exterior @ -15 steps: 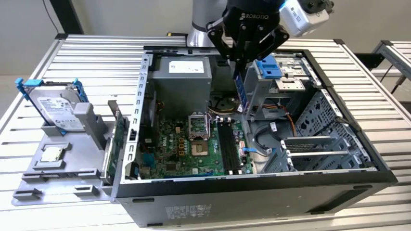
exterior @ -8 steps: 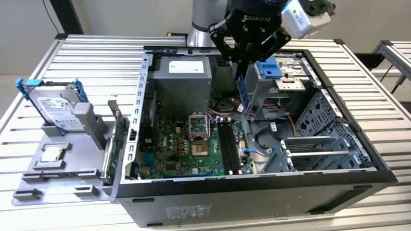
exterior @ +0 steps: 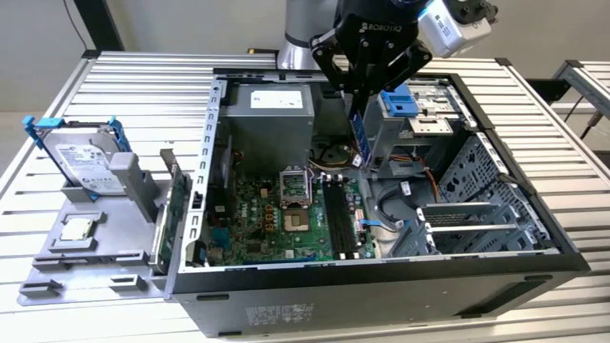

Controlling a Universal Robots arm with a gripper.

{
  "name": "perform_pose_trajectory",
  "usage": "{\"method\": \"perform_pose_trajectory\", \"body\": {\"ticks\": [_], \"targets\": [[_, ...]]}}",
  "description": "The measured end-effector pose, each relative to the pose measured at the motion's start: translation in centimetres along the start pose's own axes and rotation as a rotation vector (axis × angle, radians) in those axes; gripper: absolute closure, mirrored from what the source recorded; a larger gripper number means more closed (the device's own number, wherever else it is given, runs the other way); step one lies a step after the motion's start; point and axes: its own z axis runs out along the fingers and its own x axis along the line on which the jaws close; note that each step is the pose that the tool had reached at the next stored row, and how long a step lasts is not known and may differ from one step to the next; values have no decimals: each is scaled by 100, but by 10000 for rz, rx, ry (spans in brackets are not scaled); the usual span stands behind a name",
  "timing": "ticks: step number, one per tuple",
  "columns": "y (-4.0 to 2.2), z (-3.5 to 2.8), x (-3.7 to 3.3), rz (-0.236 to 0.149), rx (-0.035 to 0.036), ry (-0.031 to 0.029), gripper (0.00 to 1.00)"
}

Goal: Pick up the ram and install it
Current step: 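Insert the ram into the slot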

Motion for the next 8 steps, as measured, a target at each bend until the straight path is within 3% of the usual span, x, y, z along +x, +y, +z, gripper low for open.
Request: {"method": "perform_pose_trajectory", "body": {"ticks": [8], "targets": [[1, 48, -33, 1, 20, 0, 100]]}}
